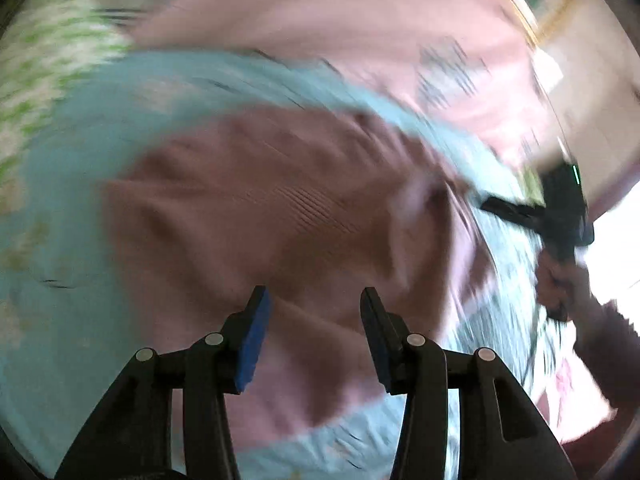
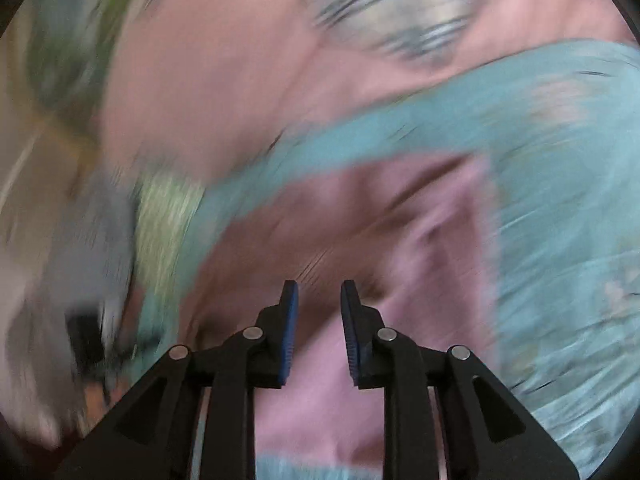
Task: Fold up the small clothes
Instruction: 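Lay the folded hem down and open both grippers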
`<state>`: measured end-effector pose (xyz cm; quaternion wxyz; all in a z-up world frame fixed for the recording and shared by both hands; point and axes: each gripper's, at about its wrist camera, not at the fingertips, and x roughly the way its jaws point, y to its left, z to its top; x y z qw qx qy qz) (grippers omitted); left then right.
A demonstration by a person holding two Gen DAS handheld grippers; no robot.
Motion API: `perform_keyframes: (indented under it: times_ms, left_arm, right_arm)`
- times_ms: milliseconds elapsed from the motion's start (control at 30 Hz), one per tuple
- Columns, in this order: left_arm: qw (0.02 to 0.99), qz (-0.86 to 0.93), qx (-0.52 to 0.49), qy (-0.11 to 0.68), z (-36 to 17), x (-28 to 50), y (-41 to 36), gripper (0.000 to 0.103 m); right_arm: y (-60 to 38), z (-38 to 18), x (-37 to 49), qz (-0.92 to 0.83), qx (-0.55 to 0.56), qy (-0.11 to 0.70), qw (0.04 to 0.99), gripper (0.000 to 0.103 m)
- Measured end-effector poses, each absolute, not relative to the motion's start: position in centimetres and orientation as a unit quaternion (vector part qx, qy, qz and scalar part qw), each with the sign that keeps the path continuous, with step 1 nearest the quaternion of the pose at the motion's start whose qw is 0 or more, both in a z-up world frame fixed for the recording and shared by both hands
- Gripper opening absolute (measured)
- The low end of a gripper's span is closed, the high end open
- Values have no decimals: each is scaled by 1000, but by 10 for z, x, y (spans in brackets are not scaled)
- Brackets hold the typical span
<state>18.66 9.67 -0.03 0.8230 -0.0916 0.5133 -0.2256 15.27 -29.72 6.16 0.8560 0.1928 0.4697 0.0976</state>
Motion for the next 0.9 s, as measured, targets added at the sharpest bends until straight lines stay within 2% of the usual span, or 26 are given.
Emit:
perform_keyframes:
  times_ms: [67, 200, 233, 333, 433, 600, 767, 800, 867, 900]
  left_arm:
    - [810, -250, -59, 527, -12, 191, 66, 47]
    - [792, -251, -15, 556, -40, 223, 42, 47]
    - [791, -237, -8, 564, -47, 234, 44, 45]
    - [799, -204, -8, 565, -56, 269, 63, 28]
    - [829, -116, 9, 547, -53, 307, 87, 24]
    - [841, -38, -53, 536, -53, 357, 123, 25]
    - [845, -21, -74, 529, -40, 352, 126, 23]
    - [850, -25, -73, 521, -32, 339, 125, 24]
    - [855, -46, -79, 510, -19, 314, 120, 35]
    - [855, -71, -85, 506, -13, 300, 113, 35]
  right_arm:
    - [-261, 43, 157, 144, 136, 515, 834, 23]
    - [-228, 8, 182, 197, 100, 570, 791, 23]
    - [-226, 1, 192, 198, 92, 583, 783, 23]
    - [-232, -14, 223, 167, 54, 598, 782, 21]
    - [-255, -6, 251, 122, 63, 558, 818, 20]
    - [-284, 2, 289, 37, 98, 500, 860, 20]
    - [-294, 23, 291, -14, 140, 447, 884, 23]
    - [-297, 30, 284, -2, 156, 437, 886, 23]
    - [-286, 39, 273, 22, 158, 434, 887, 27]
    - [-283, 42, 265, 34, 152, 439, 885, 29]
